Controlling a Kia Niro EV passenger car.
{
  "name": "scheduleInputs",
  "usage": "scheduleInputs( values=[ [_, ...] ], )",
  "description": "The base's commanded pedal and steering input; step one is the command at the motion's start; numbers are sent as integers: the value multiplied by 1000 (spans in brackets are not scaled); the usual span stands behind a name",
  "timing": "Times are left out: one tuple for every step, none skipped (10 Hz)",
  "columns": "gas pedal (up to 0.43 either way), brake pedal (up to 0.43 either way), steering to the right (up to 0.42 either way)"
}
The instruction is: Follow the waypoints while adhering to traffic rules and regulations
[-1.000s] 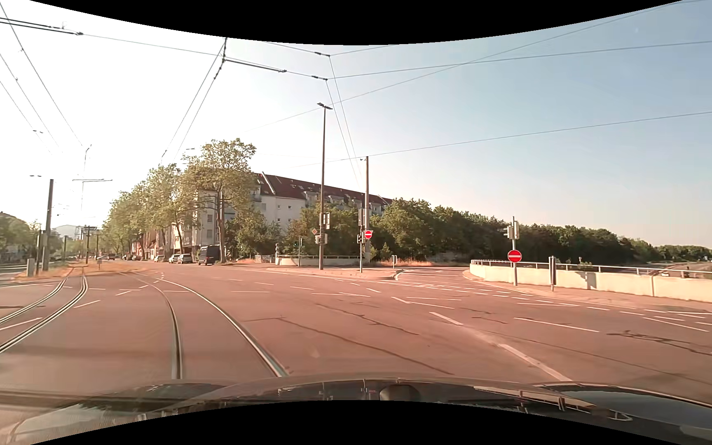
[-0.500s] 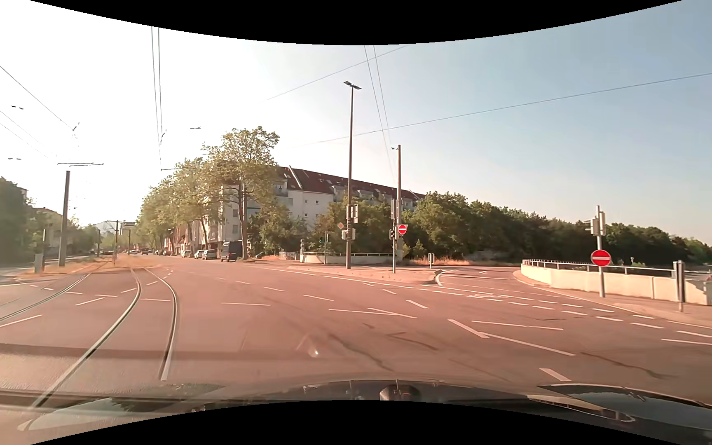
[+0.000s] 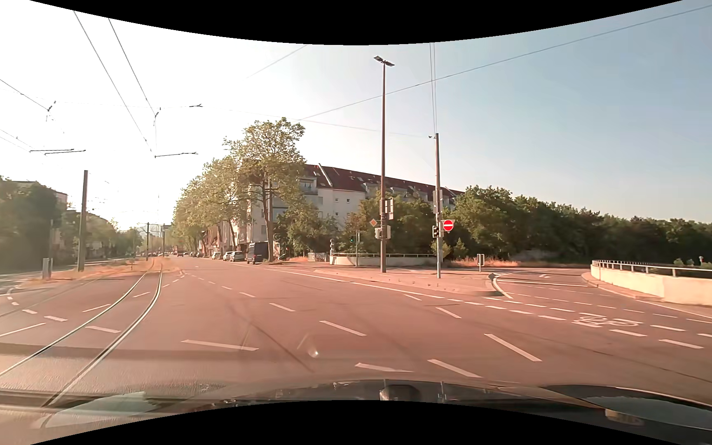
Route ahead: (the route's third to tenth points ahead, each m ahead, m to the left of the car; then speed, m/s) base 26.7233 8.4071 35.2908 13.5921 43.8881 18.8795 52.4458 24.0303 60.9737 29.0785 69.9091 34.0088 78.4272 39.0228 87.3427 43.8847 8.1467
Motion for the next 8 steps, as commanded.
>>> scheduleInputs(
  values=[
    [177,0,-105],
    [177,0,-105],
    [177,0,-105],
    [177,0,-105],
    [177,0,-105],
    [177,0,-103],
    [177,0,-100],
    [177,0,-100]
  ],
)
